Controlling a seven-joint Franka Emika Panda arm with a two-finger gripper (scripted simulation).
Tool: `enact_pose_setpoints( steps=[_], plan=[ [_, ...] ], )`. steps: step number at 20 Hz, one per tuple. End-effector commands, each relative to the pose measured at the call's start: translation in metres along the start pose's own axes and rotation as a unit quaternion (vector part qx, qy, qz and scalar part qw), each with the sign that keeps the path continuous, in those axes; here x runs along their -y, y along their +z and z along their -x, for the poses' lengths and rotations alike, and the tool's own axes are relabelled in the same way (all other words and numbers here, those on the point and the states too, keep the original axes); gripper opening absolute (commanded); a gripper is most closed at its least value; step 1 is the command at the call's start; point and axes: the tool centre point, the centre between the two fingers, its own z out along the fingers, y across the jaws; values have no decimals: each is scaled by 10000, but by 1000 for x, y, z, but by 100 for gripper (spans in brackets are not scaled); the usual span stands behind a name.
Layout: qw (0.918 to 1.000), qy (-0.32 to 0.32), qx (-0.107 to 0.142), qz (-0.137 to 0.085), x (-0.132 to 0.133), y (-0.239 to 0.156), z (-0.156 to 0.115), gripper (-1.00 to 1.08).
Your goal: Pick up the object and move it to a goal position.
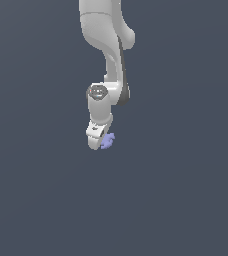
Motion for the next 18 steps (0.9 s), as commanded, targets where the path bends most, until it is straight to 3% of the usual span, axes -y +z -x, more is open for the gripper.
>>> enact_pose_setpoints(
  steps=[1, 3, 4, 18],
  plan=[
    [10000, 13, -9, -94, 3, 20, 1, -100],
    [10000, 13, -9, -94, 3, 20, 1, -100],
    [10000, 4, 0, 3, 0, -1, 0, -100],
    [10000, 1, -9, -13, -28, -42, 6, -100]
  ],
)
